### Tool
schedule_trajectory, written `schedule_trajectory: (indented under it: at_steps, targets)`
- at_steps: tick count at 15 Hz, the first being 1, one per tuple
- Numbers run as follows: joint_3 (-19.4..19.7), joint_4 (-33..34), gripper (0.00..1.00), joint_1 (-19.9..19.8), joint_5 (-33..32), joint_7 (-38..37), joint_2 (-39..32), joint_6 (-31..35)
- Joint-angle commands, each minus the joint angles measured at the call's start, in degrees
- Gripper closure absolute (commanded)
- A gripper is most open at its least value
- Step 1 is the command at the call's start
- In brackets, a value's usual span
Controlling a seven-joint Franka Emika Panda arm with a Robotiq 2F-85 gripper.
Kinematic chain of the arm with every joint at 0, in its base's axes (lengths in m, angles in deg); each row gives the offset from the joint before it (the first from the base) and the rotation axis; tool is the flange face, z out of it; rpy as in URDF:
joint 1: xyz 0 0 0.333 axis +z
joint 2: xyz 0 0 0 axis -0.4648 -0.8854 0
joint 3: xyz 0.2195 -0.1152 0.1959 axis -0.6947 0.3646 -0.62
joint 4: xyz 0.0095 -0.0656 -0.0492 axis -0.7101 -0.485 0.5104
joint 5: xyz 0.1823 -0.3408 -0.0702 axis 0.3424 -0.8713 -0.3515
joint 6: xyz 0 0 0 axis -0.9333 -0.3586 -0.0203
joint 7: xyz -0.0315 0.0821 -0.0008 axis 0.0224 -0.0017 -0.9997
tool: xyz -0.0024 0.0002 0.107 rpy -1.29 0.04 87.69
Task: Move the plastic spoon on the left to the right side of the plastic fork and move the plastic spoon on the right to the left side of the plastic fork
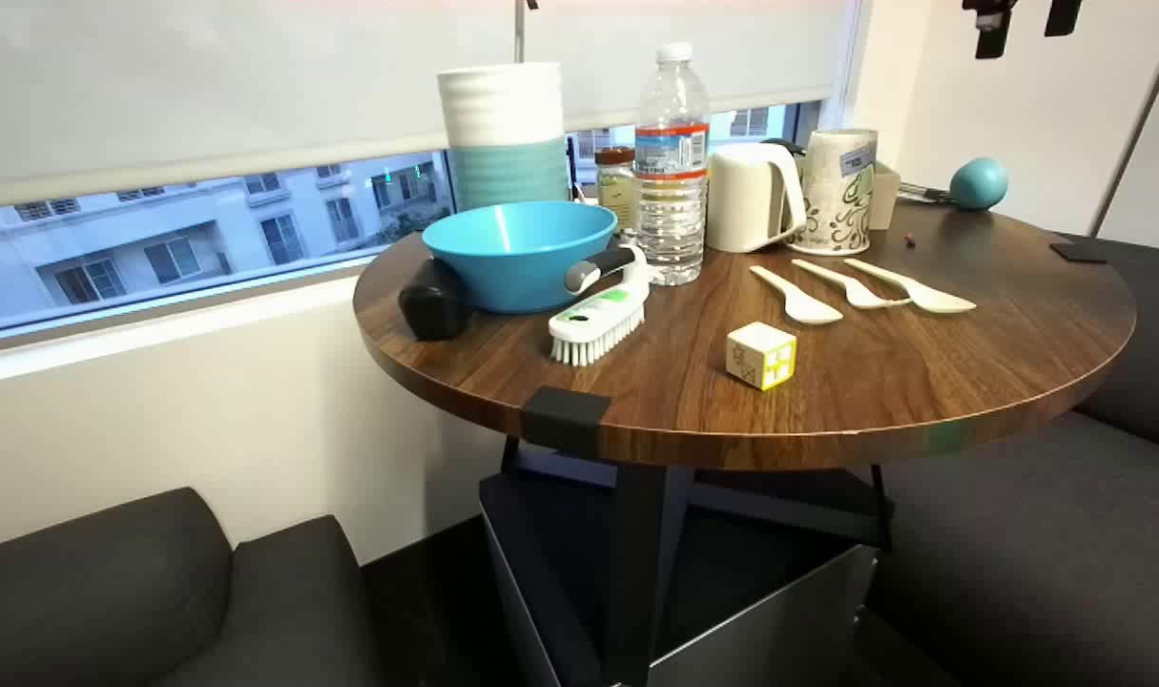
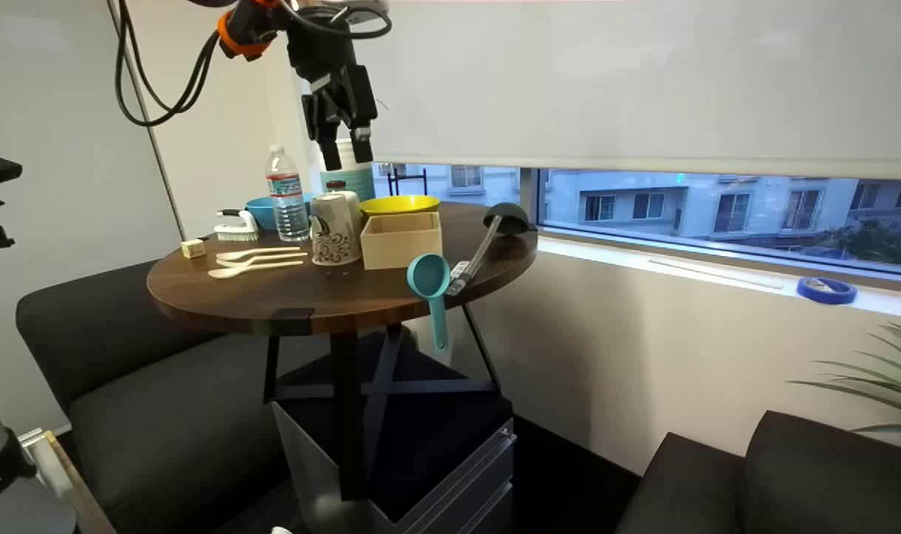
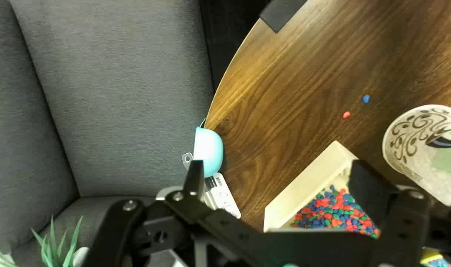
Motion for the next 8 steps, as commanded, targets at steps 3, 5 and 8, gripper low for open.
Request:
schedule_trajectory:
  at_steps: [3,5,8]
  targets:
    - [0.8,0.1,0.0,0.9,-0.2,-0.2,0.0,-0.1]
    - [0.8,0.1,0.0,0.9,-0.2,-0.2,0.0,-0.1]
    - [0.4,-2.2,0.0,2.2,1.8,1.1,1.3,-0.2]
